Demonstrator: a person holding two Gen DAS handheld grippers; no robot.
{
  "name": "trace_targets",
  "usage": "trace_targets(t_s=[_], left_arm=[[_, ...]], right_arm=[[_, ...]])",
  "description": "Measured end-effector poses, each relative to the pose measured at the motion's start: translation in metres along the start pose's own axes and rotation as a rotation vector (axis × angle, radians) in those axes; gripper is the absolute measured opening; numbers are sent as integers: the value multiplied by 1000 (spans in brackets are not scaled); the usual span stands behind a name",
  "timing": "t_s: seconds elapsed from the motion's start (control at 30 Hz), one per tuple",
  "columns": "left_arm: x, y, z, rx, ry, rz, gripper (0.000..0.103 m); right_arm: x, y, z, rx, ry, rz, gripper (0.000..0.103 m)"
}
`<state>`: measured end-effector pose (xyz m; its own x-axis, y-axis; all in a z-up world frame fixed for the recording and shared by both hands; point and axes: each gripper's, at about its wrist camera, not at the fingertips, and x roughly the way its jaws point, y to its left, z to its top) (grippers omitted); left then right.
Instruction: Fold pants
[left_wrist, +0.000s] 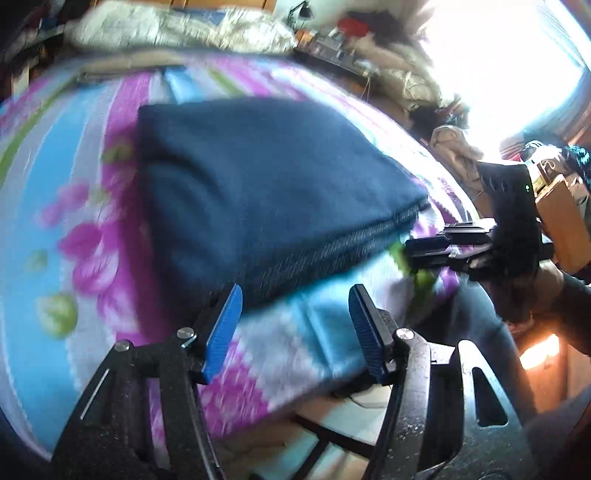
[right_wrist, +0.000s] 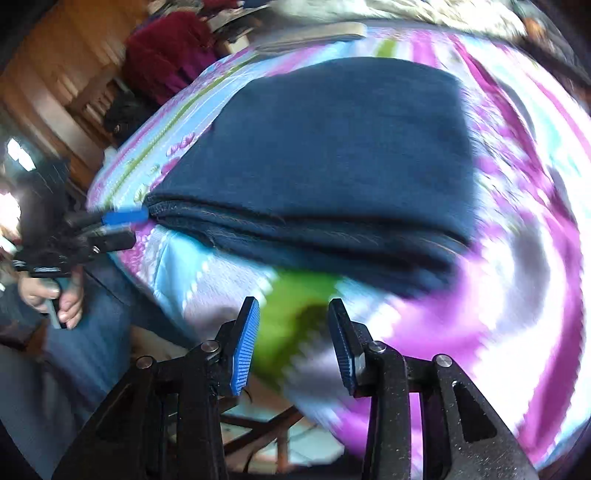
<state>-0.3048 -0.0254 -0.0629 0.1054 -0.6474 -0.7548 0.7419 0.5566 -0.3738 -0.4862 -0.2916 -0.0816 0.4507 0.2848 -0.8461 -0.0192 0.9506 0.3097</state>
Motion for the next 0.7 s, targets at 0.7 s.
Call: trace_targets(t_s=[0.7], left_arm=[[66, 9, 79, -22, -9, 355, 71]], right_arm=[[54, 6, 69, 81, -213, -372, 48]])
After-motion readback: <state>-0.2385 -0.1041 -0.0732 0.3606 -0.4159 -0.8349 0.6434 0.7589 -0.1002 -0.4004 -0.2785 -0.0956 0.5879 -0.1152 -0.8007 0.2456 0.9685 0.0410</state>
